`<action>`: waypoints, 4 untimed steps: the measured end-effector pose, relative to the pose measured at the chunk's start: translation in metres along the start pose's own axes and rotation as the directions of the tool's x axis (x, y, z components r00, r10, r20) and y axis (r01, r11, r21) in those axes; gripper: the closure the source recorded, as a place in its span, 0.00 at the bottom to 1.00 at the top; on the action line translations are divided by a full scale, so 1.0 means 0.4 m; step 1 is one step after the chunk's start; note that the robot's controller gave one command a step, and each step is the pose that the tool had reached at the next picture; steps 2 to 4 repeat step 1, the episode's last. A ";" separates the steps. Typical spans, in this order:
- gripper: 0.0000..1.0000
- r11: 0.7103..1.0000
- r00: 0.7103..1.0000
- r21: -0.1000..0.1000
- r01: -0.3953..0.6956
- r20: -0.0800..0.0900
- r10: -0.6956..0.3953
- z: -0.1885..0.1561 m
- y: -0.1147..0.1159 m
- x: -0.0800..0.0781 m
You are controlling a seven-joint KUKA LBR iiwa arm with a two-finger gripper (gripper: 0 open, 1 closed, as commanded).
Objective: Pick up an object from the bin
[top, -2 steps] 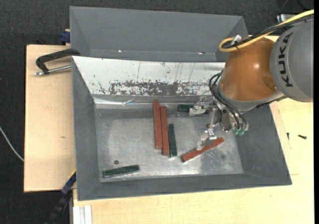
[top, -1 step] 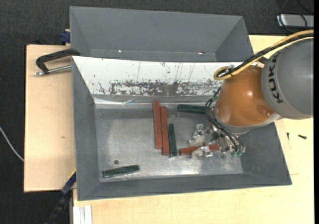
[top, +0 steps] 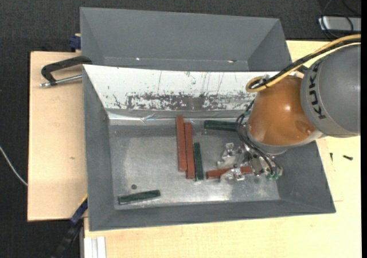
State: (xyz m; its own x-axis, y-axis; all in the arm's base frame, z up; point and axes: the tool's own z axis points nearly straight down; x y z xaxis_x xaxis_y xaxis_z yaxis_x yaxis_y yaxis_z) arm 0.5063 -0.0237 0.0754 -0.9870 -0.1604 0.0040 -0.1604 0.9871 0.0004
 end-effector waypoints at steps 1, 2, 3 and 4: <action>1.00 1.000 1.000 0.003 -0.007 0.017 0.007 -0.445 -0.033 -0.014; 1.00 1.000 1.000 0.003 -0.007 0.017 0.007 -0.445 -0.033 -0.014; 1.00 1.000 1.000 0.003 -0.007 0.017 0.007 -0.445 -0.033 -0.014; 1.00 1.000 1.000 0.003 -0.007 0.017 0.007 -0.445 -0.033 -0.014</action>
Offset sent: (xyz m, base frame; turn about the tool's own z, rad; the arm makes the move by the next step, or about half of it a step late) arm 0.0000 0.0000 0.0000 0.0000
